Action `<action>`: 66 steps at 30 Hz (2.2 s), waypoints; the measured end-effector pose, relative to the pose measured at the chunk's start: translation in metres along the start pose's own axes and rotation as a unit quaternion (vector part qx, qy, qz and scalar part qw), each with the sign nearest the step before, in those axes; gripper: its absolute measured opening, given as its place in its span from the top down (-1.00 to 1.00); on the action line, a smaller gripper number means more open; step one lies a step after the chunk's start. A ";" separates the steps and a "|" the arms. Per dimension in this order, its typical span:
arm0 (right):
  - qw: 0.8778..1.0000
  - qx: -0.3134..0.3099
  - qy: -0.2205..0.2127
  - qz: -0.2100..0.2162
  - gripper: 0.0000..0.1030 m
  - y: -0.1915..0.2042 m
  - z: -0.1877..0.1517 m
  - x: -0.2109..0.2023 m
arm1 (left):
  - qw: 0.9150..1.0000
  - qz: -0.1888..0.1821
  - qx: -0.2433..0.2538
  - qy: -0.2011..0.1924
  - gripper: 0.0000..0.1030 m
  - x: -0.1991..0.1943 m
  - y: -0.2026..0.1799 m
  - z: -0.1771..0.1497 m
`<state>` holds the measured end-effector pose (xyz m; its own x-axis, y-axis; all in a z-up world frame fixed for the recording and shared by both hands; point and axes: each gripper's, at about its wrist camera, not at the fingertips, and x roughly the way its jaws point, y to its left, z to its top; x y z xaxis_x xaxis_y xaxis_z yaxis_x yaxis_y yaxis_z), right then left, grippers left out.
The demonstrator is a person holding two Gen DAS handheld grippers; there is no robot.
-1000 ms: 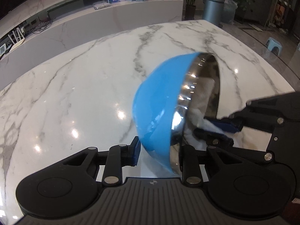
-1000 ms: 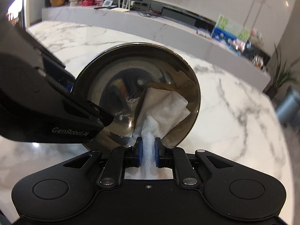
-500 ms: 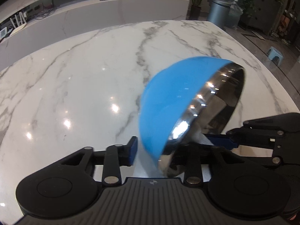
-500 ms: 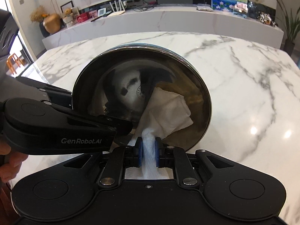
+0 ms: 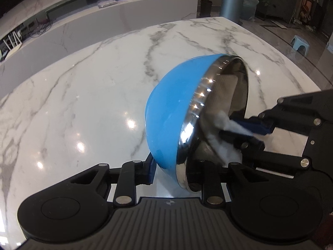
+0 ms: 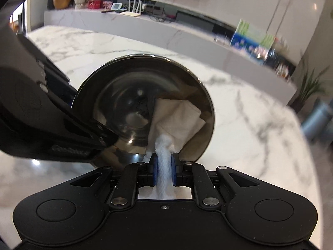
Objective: Clean bowl
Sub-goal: 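Rub the towel around the bowl interior with the right gripper while the left gripper holds the bowl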
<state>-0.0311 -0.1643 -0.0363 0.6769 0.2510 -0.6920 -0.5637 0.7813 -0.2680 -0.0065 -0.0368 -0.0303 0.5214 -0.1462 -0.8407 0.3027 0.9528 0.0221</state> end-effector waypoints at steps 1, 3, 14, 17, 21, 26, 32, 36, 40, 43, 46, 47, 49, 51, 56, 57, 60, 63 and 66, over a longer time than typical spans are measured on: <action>1.000 0.000 0.001 0.002 0.80 0.000 0.000 0.001 | 1.000 0.002 -0.001 -0.002 0.55 0.000 0.000 0.000; 1.000 0.002 0.004 0.008 0.80 0.000 -0.001 0.003 | 1.000 0.003 -0.008 -0.006 0.55 0.000 0.002 -0.001; 0.991 0.108 0.025 0.078 0.79 -0.019 0.001 0.015 | 0.997 -0.018 -0.074 -0.010 0.24 0.009 0.015 0.000; 0.983 0.144 0.031 0.111 0.79 -0.027 0.001 0.017 | 0.995 -0.039 -0.093 0.001 0.26 0.016 0.016 -0.001; 0.981 0.153 0.033 0.118 0.79 -0.030 0.002 0.018 | 0.994 -0.047 -0.099 0.001 0.48 0.017 0.017 0.000; 0.987 0.118 0.031 0.100 0.80 -0.020 0.006 0.017 | 0.994 -0.050 -0.093 0.002 0.59 0.015 0.017 0.002; 0.996 0.067 0.020 0.056 0.80 -0.011 0.005 0.014 | 0.997 -0.036 -0.071 0.002 0.61 0.011 0.014 0.003; 0.999 0.032 0.012 0.026 0.80 -0.004 0.004 0.012 | 0.999 0.005 -0.034 -0.002 0.62 0.005 0.009 0.005; 1.000 -0.002 0.004 -0.005 0.80 0.002 0.003 0.010 | 1.000 0.013 -0.027 -0.002 0.62 0.004 0.010 0.005; 1.000 -0.003 0.001 -0.008 0.80 0.002 0.004 0.009 | 0.999 0.011 -0.032 -0.004 0.62 0.004 0.012 0.004; 1.000 0.023 0.000 0.009 0.80 -0.004 0.005 0.010 | 0.999 0.006 -0.045 -0.004 0.61 0.005 0.016 0.004; 1.000 0.024 -0.003 0.010 0.80 -0.003 0.005 0.009 | 0.999 0.004 -0.050 -0.002 0.61 0.005 0.018 0.004; 1.000 0.019 -0.012 0.008 0.78 -0.001 0.004 0.005 | 0.998 -0.002 -0.060 0.000 0.61 0.005 0.020 0.004; 0.999 0.001 -0.033 0.003 0.70 0.004 0.004 -0.001 | 0.998 -0.004 -0.065 0.001 0.60 0.005 0.022 0.004; 0.996 -0.033 -0.077 0.005 0.41 0.016 0.003 -0.007 | 0.998 -0.008 -0.069 0.004 0.60 0.003 0.023 0.003; 0.996 -0.037 -0.078 0.005 0.41 0.017 0.002 -0.004 | 0.997 -0.010 -0.070 0.005 0.60 0.003 0.024 0.003; 0.997 -0.035 -0.062 -0.004 0.42 0.016 0.001 0.008 | 0.997 -0.016 -0.076 0.008 0.60 0.004 0.026 0.002; 0.998 -0.023 -0.052 0.000 0.43 0.014 0.001 0.016 | 0.997 -0.019 -0.079 0.009 0.60 0.004 0.028 0.003; 0.999 -0.011 -0.042 0.014 0.52 0.012 0.002 0.020 | 0.996 -0.022 -0.082 0.008 0.60 0.005 0.028 0.002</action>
<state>-0.0232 -0.1485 -0.0524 0.6978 0.3203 -0.6406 -0.5922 0.7611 -0.2646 0.0064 -0.0119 -0.0325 0.4972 -0.1848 -0.8477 0.1894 0.9766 -0.1018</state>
